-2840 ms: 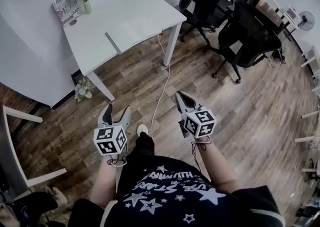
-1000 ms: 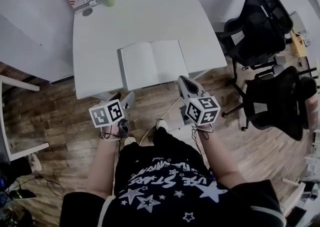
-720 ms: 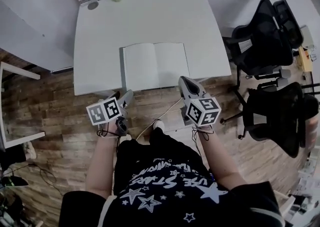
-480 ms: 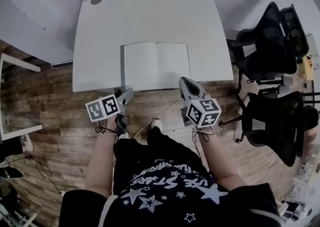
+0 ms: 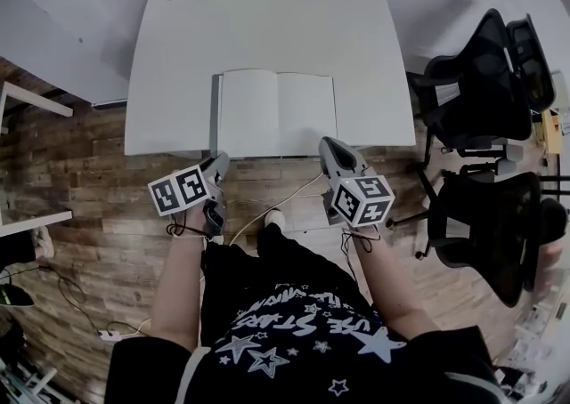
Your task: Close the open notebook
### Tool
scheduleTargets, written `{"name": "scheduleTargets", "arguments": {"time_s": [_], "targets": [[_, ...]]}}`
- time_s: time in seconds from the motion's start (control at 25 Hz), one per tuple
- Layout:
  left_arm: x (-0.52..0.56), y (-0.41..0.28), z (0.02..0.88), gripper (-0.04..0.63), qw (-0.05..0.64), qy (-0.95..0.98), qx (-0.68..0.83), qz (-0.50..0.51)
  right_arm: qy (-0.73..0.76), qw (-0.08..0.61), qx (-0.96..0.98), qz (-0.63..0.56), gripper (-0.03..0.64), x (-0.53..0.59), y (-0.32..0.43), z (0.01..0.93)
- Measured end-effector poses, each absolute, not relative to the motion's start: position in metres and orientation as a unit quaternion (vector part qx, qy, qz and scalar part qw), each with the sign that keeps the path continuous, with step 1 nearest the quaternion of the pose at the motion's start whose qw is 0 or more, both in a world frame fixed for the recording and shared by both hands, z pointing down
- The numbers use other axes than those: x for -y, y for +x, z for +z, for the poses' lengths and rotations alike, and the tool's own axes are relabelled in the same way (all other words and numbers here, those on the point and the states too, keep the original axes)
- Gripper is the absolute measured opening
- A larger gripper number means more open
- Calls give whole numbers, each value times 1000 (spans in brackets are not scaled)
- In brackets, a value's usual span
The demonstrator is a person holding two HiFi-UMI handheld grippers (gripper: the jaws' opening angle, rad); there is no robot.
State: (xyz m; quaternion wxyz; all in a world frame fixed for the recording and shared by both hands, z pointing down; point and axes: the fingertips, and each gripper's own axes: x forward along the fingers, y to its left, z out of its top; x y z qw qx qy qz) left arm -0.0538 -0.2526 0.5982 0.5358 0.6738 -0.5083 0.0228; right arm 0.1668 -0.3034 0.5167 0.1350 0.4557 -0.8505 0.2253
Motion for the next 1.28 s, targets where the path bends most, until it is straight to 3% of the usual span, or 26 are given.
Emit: {"name": "scheduleTargets", "arguments": {"time_s": [0.2,0.52,1.28], "targets": [[253,-55,586,50,531,672,516,-5,449,133,855,223,2,304,166,515],[254,-48,558,37,493,692,528,-10,443,121,862,215,2,304,166,507],[259,17,477,34,316,764,556,83,467,89,854,212,3,300,205,496]]}}
